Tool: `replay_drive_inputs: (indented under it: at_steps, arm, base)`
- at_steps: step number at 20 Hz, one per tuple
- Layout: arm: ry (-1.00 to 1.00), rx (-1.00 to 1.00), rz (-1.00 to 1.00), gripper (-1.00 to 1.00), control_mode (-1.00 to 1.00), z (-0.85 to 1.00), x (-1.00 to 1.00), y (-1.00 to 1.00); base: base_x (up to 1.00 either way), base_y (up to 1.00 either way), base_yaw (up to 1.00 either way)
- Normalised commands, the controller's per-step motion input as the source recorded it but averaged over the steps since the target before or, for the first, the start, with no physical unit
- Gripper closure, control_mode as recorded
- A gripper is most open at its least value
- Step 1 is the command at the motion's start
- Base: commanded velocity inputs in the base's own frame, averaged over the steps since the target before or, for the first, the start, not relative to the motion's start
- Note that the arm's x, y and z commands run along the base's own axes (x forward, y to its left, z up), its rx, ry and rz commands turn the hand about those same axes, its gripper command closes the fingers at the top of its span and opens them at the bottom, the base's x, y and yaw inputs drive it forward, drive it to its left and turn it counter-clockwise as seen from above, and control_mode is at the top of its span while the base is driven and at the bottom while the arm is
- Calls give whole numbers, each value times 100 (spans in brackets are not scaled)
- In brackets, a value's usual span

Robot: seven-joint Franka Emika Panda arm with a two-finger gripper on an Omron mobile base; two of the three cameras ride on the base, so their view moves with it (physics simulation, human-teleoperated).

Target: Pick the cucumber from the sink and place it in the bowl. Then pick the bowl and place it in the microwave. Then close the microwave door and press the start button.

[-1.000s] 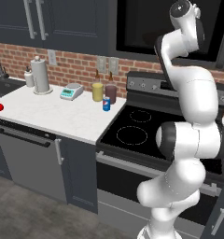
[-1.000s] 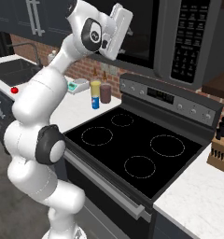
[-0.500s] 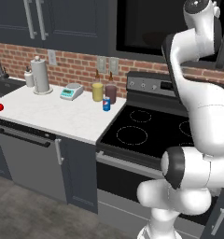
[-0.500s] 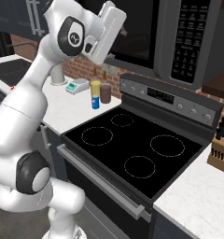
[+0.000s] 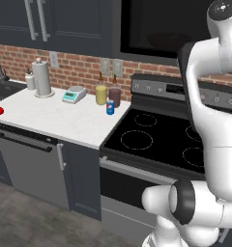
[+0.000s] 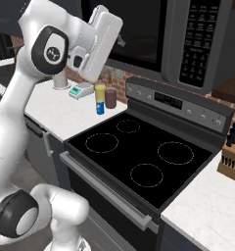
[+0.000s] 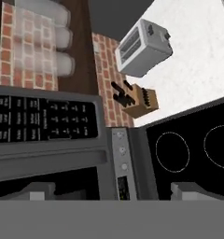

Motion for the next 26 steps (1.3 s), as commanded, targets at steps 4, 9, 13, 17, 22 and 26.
replay_drive_inputs:
  at_steps: [4, 9, 13, 17, 22, 26]
  arm:
    - [26, -24, 21, -100, -100, -12, -89, -1]
    - [23, -32, 26, -100, -100, -23, -78, -1]
    - [17, -40, 23, -100, -100, -4, -78, 1]
    - [20, -49, 22, -100, -100, 0, -62, 8]
    - [21, -56, 25, 100, -100, -10, -59, 8]
    - [13, -51, 23, 100, -100, -26, -47, 0]
  base:
    - [0, 0, 0]
    - [0, 0, 0]
    - [0, 0, 0]
    - [0, 0, 0]
    - [0, 0, 0]
    - [0, 0, 0]
